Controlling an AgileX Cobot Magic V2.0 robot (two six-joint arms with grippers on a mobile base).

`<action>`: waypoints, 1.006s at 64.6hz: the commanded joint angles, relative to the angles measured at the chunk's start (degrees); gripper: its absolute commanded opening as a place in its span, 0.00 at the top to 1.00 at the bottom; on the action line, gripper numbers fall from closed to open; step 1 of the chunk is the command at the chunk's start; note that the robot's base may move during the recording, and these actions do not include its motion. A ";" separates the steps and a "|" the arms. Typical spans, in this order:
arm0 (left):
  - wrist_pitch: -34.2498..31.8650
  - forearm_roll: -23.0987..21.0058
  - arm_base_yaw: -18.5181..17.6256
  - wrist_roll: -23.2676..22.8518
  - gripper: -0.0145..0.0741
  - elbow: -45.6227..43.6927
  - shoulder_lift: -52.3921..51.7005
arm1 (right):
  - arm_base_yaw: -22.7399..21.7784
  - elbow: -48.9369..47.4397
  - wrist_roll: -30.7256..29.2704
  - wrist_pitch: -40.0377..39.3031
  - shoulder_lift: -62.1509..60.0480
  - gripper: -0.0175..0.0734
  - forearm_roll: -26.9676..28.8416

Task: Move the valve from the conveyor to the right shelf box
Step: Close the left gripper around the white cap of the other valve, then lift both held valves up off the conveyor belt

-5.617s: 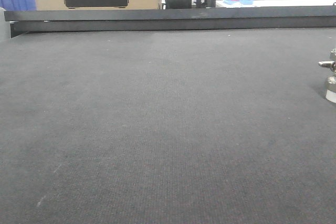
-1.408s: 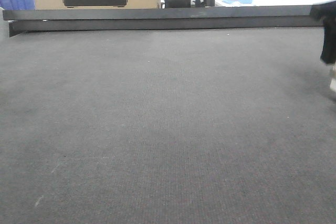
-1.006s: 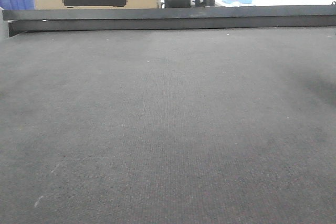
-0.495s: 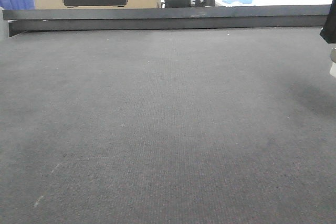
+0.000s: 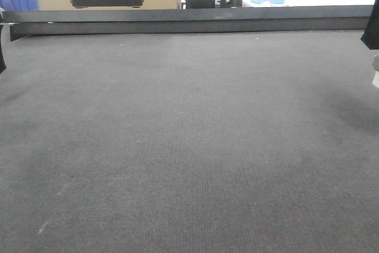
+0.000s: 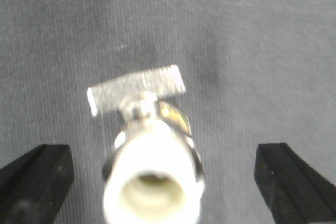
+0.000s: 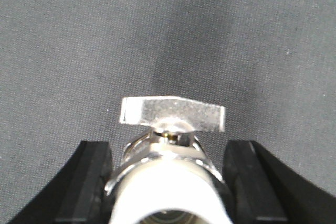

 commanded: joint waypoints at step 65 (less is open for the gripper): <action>3.66 0.60 -0.89 -0.23 0.96 -0.66 -3.12 | -0.05 -0.29 -0.37 -6.51 -1.13 0.98 0.00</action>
